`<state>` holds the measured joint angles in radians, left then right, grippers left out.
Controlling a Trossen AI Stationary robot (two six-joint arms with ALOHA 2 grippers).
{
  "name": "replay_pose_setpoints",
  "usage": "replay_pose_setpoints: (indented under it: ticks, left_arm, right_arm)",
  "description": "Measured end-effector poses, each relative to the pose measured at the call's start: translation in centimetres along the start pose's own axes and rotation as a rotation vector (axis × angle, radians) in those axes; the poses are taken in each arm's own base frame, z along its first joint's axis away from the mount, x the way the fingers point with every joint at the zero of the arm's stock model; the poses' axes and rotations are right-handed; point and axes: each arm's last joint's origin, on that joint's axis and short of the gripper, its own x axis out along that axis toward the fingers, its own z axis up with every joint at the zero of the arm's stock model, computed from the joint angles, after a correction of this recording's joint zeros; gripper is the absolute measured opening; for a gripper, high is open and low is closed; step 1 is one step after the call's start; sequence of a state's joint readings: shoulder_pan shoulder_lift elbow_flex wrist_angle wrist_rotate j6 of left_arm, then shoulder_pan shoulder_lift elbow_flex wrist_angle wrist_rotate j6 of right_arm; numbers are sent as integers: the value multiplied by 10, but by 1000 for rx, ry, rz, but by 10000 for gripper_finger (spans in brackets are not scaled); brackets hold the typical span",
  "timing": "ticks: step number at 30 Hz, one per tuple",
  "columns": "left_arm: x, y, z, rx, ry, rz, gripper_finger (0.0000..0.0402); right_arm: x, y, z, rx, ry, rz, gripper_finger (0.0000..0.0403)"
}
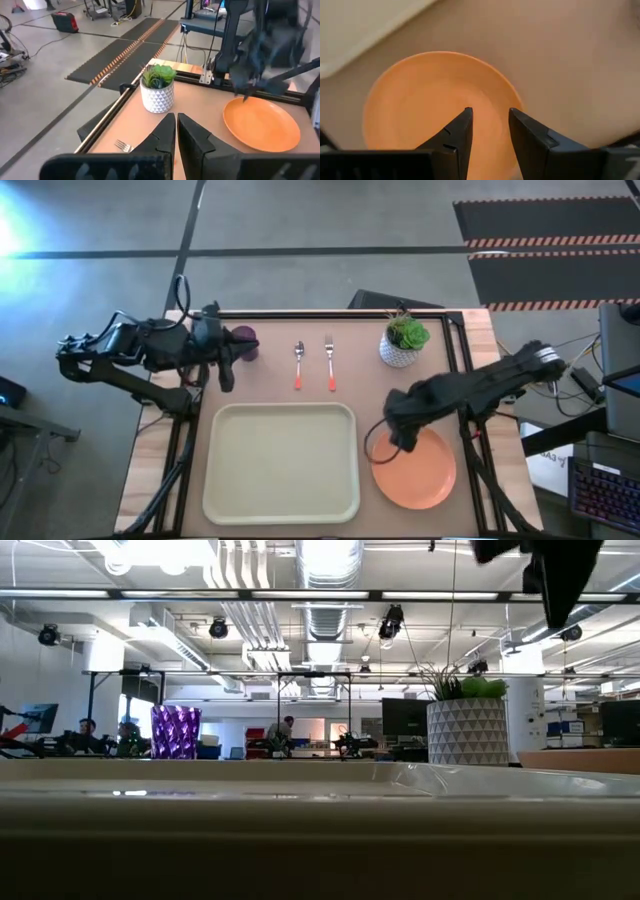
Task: Pick and place plate/cup/fork/spoon on tray
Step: Put the orange plate on the white tray
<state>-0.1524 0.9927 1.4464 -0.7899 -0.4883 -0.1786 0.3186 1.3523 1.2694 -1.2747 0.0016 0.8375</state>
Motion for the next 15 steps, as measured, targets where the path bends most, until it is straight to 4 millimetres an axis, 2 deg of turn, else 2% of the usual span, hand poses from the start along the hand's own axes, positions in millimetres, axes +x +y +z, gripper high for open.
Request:
replay_pose_setpoints:
  ticks: [2, 4, 8, 15]
  left_arm:
    - [-1, 0, 0, -2, -2, -3, 0]
    - [-1, 0, 0, -2, -2, -7, 0]
    - [-1, 0, 0, -4, -3, -9, 0]
    - [0, -1, 1, -39, -3, -13, 0]
  right_arm:
    - [13, 1, -2, 6, 15, 7, 116]
    - [20, -3, -8, 12, 25, 35, 116]
    - [47, -13, -18, 24, 46, 75, 116]
    - [66, -50, -44, 67, 55, 141, 116]
